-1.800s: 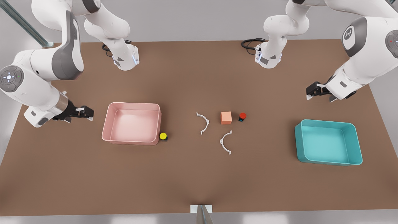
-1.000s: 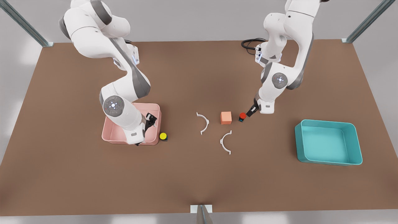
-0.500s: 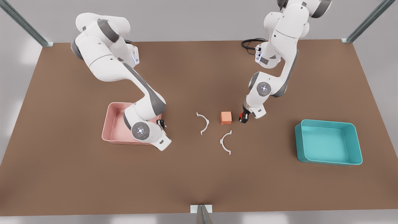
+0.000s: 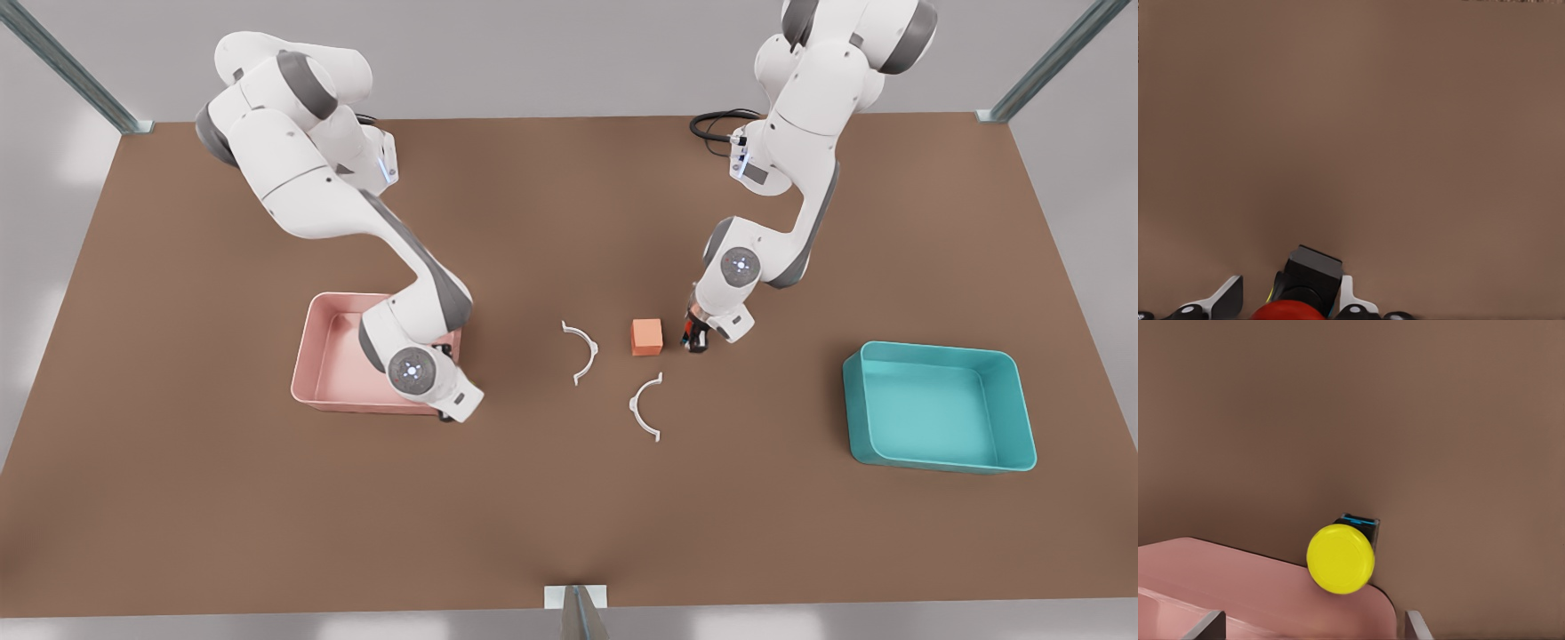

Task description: Place the red button in the blue storage box with the left arm, and place the yellow button in the pink storage box with the right arm

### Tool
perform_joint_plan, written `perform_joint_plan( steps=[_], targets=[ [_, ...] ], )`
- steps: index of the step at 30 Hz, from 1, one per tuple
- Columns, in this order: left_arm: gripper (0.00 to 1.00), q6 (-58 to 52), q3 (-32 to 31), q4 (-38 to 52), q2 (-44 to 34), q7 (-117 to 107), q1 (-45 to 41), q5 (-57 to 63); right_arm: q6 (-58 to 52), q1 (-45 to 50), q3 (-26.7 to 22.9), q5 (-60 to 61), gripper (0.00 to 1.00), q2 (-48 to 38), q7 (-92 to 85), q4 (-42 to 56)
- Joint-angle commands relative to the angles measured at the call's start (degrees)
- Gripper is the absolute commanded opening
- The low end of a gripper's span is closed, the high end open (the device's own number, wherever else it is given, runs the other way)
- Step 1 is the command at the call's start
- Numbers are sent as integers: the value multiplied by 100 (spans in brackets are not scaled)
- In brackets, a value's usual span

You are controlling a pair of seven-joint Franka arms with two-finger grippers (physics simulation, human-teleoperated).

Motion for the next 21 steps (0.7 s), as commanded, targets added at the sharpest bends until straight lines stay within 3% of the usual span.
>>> perform_joint_plan(
  steps=[1,4,11,18,21],
  targets=[
    [77,32,-1,33,-4,-874,-20,7,674,7,-20,-13,100,-12,272,-23],
    [75,32,-1,51,-4,-918,-125,-11,1069,68,-20,-4,100,-100,421,-32],
    [59,-4,-1,51,-118,-839,-125,7,1131,51,-143,13,100,146,439,-137],
    [54,-583,105,42,-751,-294,-64,60,1298,182,-152,-4,100,32,517,-295],
    [53,-1172,570,129,-1313,162,-55,578,1614,174,-152,-4,100,-135,632,-656]
  ],
)
